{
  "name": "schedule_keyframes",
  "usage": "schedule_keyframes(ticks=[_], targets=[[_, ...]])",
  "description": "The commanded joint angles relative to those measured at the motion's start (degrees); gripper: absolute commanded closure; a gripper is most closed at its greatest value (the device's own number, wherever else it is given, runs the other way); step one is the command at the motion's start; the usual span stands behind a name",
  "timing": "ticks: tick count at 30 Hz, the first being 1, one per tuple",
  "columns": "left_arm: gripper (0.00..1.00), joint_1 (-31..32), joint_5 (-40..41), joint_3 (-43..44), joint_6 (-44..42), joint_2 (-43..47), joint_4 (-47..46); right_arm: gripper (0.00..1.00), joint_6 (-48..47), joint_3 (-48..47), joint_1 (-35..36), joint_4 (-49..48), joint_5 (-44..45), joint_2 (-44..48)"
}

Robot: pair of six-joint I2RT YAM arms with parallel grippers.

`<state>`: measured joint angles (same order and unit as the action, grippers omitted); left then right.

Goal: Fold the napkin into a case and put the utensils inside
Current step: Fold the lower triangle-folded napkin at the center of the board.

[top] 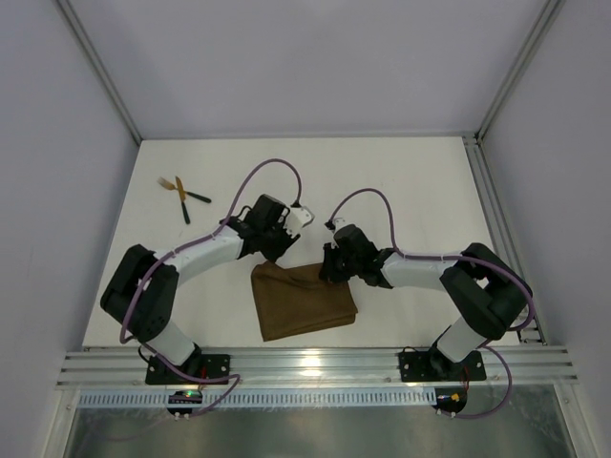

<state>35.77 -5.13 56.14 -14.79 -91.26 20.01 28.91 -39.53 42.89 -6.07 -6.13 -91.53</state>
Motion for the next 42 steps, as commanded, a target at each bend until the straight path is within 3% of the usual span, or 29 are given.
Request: schedule_keyframes(ticks=[1, 5, 17, 27, 37, 42], targets=[[0.69, 0.2, 0.6, 2.5, 2.5, -1.8, -1.6, 0.92, 0.4, 1.3, -0.2, 0.7, 1.9, -1.3], [0.71, 0.3, 0.0, 4.5, 1.6, -5.4, 3.1, 0.92, 1.1, 1.6, -0.2, 0.7, 2.4, -0.9], [0.70, 0.5, -0.4, -0.9, -2.0, 2.2, 12.9, 0.92, 2.0, 2.4, -0.1, 0.6, 4.1, 1.6], [0.69, 4.9, 2.8, -7.6, -4.0, 6.4, 12.8, 0.91, 2.2, 1.1, -0.1, 1.6, 4.6, 3.5], [0.77, 8.2, 7.1, -11.9, -5.2, 9.6, 9.9, 0.71, -1.0, -3.7, -0.3, 9.9, 5.9, 13.6], [0.82, 8.7, 8.4, -12.8, -6.2, 12.0, 8.5, 0.55, -1.4, -2.8, -3.4, 11.2, 7.0, 14.6]])
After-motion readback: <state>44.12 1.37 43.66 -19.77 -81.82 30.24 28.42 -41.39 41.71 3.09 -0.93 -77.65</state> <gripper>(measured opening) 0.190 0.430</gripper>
